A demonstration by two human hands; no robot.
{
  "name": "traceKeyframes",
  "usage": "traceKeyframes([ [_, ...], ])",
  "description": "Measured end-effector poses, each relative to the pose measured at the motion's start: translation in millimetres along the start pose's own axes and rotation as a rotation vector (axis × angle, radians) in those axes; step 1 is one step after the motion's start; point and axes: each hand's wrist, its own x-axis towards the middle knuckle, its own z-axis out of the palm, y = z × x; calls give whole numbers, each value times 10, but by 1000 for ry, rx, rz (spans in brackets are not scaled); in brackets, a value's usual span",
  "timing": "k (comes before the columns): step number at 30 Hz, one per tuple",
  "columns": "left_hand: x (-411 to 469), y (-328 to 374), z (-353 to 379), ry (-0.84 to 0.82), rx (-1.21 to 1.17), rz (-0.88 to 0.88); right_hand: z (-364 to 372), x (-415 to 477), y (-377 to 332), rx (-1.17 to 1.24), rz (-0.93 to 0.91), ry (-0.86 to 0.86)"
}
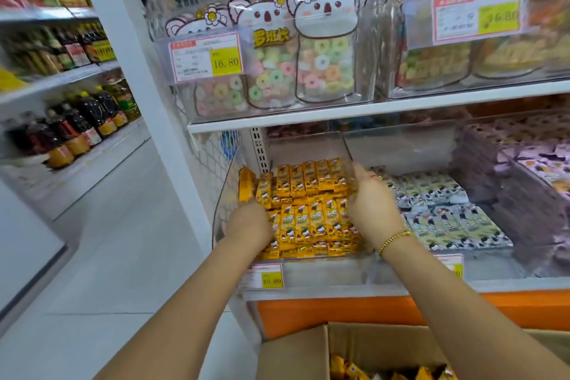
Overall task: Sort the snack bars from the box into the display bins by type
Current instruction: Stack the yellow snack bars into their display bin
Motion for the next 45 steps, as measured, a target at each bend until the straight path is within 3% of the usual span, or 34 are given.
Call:
traceKeyframes([
  [3, -79, -33, -31, -38, 2, 6, 11, 1, 12, 35, 14, -1],
  [12, -38, -46, -59, -6, -427, -39, 1, -10, -2, 53, 34, -5],
  [17, -39, 104, -191, 113, -177, -15, 12, -1, 9, 60, 57, -9],
  [20, -158, 191, -175, 182, -115, 86, 26, 7, 23, 71, 45, 4],
  [25, -61, 4, -94, -203, -54, 222, 16, -4, 26, 84, 40, 11],
  [33, 169, 117, -209, -249, 17, 143, -20, -26, -16, 73, 66, -3],
  [35, 44, 109, -260, -186, -46, 178, -52, -37, -24, 80, 61, 10],
  [40, -831, 69, -140, 429, -457, 475, -109, -28, -50, 37, 85, -65],
  [42, -1216, 75, 59, 443, -589, 472, -159, -138, -21, 81, 34, -49],
  [45, -1683, 49, 624, 319, -652, 317, -246, -607, 207, 264, -98, 157],
])
